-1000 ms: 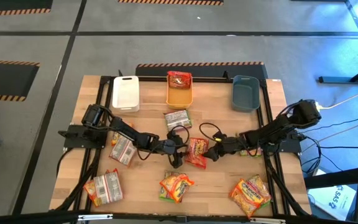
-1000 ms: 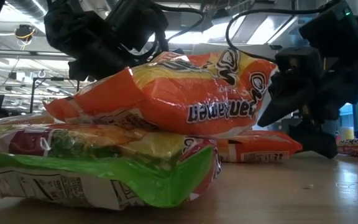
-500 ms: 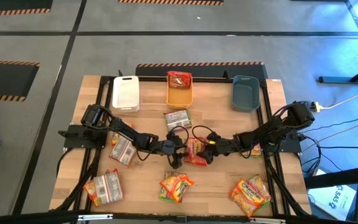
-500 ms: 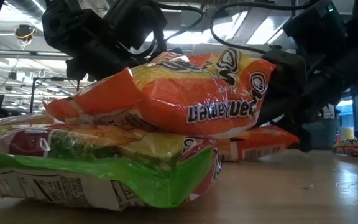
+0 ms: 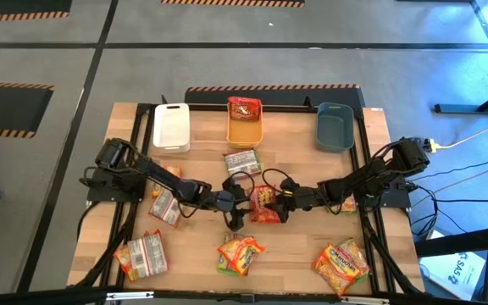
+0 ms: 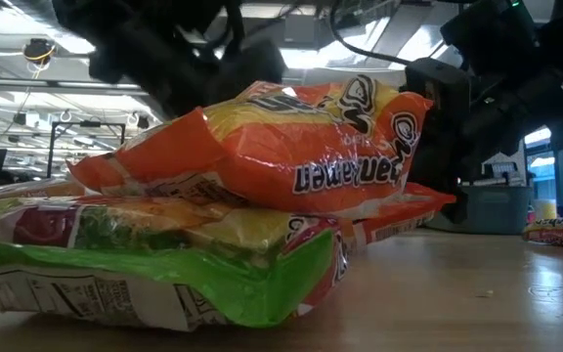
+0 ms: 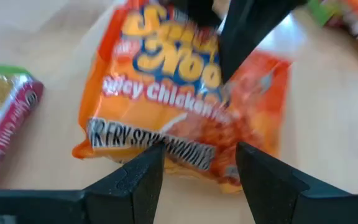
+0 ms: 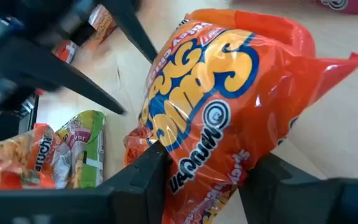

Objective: Sort Maruchan noodles
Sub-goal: Put the orange noodle pack into the yellow bin

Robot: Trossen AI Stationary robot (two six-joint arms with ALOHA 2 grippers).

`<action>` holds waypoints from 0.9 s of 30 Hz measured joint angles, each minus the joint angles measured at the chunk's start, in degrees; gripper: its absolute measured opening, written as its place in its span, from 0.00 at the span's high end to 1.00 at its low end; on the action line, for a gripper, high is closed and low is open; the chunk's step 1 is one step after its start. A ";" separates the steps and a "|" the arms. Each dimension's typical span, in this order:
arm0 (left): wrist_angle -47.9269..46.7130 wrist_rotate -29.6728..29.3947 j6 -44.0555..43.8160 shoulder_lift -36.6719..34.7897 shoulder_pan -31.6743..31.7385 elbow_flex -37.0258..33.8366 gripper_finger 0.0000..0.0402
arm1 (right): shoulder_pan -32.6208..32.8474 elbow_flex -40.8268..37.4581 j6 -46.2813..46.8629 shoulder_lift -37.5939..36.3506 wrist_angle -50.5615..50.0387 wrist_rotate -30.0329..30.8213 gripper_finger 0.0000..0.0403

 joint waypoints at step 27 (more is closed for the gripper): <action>-8.64 3.52 0.46 -13.47 -0.38 0.19 0.52 | -1.53 3.52 -15.83 0.00 -2.37 -3.55 0.64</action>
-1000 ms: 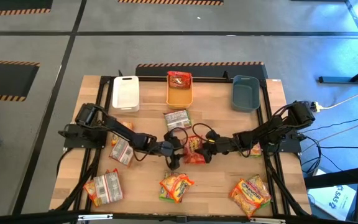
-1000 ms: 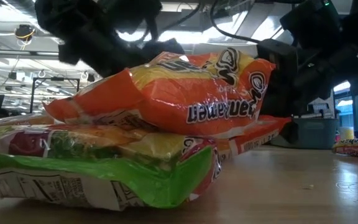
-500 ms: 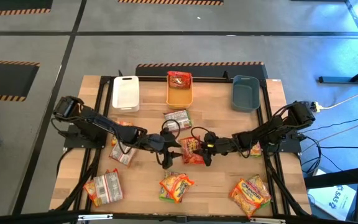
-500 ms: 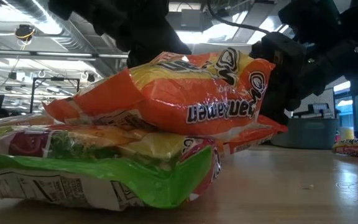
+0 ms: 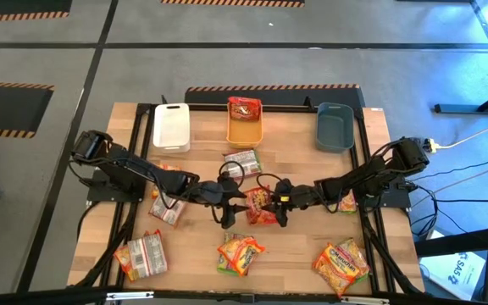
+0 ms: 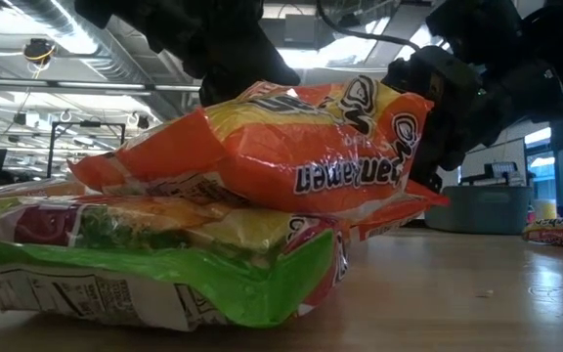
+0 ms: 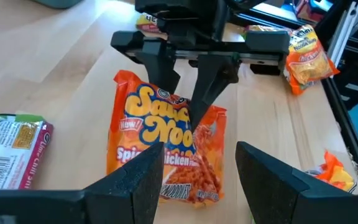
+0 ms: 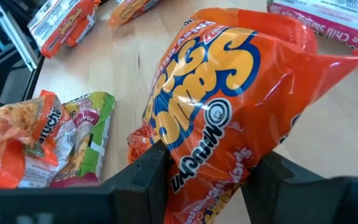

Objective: Sort Maruchan noodles
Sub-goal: Put the orange noodle pack into the yellow bin

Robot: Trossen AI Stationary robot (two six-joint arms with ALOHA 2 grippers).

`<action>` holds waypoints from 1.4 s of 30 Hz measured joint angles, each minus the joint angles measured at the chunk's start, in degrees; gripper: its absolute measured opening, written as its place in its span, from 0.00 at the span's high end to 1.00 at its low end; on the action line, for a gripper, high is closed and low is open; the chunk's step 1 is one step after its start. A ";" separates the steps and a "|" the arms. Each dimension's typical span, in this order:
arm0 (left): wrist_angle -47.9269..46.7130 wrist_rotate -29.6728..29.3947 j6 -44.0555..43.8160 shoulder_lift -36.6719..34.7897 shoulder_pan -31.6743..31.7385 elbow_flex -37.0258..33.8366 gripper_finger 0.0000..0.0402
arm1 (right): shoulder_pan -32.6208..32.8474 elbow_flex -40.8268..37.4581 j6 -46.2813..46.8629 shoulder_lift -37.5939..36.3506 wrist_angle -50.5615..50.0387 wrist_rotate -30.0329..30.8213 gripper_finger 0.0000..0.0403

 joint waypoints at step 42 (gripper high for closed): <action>3.96 25.18 -1.34 6.10 11.86 -0.04 0.48 | -1.23 9.23 -21.02 -0.04 -4.47 0.15 0.64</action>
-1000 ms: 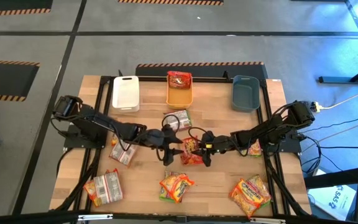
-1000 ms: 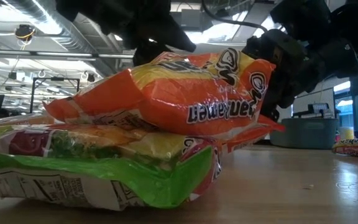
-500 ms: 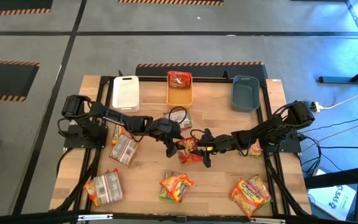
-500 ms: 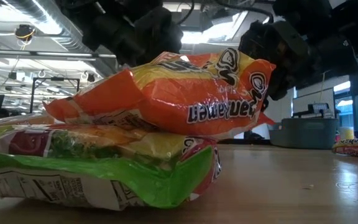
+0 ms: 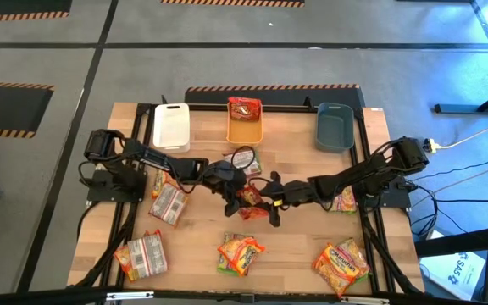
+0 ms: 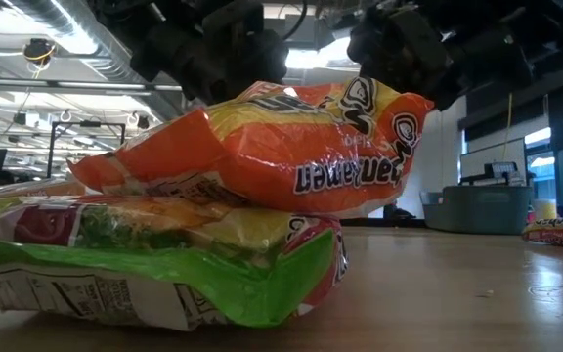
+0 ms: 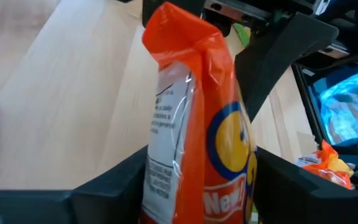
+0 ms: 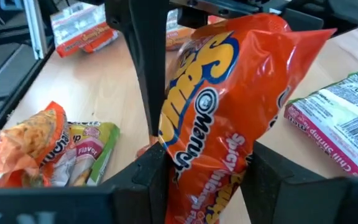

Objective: Sort Maruchan noodles
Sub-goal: Put the orange noodle pack into the yellow bin

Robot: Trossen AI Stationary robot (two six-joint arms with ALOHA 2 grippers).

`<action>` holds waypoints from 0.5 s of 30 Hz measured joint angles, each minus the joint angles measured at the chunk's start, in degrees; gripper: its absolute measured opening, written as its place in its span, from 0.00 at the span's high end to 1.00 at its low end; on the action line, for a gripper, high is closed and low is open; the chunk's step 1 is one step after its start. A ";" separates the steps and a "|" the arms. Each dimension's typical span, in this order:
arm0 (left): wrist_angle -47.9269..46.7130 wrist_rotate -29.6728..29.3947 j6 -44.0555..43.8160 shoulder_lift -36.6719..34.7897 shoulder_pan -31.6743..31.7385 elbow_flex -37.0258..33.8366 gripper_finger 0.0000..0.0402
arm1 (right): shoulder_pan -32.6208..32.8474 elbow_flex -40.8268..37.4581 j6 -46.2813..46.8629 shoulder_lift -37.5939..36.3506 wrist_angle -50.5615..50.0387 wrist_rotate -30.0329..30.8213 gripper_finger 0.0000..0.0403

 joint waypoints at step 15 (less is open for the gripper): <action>-0.23 0.54 1.46 -0.79 0.19 0.00 0.65 | 0.11 10.72 1.75 -0.15 -23.14 0.43 0.43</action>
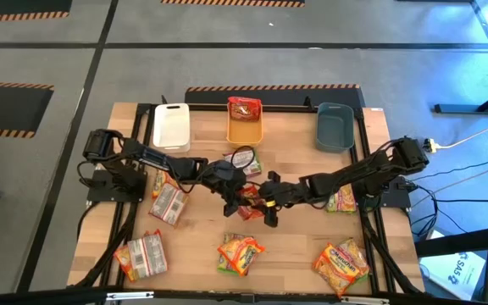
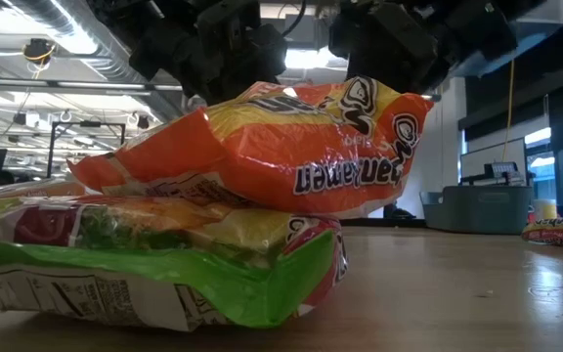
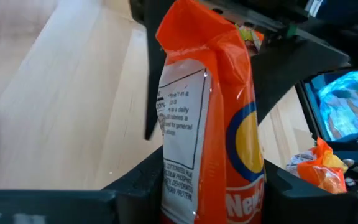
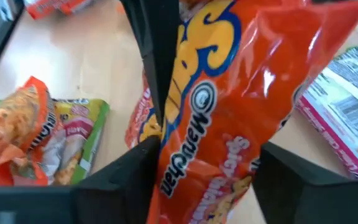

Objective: Sort Maruchan noodles
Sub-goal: Put the orange noodle pack into the yellow bin

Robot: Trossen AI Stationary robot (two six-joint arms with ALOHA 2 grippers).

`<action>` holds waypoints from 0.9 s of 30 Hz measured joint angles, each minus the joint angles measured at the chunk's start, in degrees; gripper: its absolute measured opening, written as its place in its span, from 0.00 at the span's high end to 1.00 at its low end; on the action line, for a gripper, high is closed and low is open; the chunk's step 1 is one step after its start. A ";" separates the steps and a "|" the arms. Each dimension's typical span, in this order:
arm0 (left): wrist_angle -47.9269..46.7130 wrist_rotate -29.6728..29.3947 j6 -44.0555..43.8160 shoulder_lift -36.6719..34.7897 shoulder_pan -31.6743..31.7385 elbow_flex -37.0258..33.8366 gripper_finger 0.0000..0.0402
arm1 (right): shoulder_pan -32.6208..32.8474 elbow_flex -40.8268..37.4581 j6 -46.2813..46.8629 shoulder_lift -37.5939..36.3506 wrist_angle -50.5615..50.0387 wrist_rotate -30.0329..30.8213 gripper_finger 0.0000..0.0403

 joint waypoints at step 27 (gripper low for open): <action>26.11 -11.75 19.67 -18.93 6.49 -21.50 0.66 | -22.19 -21.33 -6.66 -26.64 19.96 -8.42 0.32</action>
